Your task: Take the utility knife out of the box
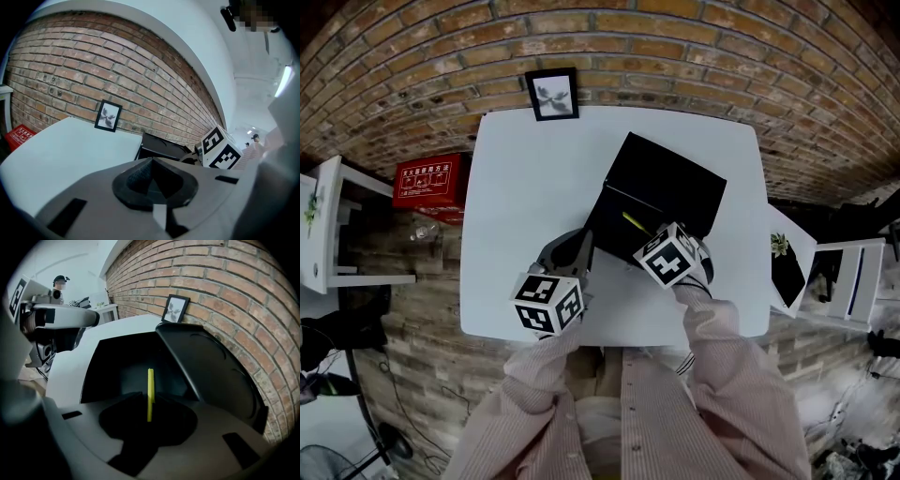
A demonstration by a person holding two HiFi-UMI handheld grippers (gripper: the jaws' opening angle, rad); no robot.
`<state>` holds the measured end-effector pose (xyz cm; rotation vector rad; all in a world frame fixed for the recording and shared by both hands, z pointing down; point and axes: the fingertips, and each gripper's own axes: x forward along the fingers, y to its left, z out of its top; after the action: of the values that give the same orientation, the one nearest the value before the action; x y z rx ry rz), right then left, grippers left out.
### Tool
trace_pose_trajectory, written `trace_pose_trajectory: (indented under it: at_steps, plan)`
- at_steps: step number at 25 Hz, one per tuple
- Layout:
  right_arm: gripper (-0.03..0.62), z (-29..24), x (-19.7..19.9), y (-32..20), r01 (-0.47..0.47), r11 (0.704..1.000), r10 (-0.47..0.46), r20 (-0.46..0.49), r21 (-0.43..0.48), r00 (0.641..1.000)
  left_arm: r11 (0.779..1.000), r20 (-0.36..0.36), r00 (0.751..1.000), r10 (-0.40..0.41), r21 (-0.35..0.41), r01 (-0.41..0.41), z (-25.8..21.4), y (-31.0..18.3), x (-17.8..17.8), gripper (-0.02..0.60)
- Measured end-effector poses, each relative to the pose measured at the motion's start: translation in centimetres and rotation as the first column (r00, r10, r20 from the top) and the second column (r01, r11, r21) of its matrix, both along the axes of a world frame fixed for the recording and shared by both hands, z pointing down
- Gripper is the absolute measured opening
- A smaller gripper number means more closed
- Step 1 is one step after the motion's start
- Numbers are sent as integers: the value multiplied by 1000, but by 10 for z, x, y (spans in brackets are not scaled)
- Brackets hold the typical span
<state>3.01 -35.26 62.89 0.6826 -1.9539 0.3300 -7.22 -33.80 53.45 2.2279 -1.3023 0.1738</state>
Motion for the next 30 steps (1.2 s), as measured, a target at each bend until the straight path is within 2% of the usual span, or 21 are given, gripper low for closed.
trace_pose_trajectory:
  at_steps: [3, 11, 18, 24, 30]
  plan:
    - [65, 1, -3, 2, 24, 1000, -24, -6, -2, 1000, 1000, -1, 1000, 0, 0, 0, 0, 0, -1, -8]
    - [58, -1, -2, 1, 24, 1000, -24, 5, 6, 1000, 1000, -1, 1000, 3, 3, -3, -1, 1, -1, -8]
    - [55, -12, -11, 9, 7, 1000, -5, 127, -14, 992, 999, 17, 1000, 23, 26, -23, -5, 6, 0, -8]
    - [54, -31, -15, 13, 0, 1000, -5, 216, 24, 976, 997, 16, 999, 40, 64, -41, -14, 14, 2, -8]
    - [54, -63, -15, 16, -65, 996, 38, 366, 61, 930, 991, 18, 999, 50, 125, -51, -31, 19, 2, -8]
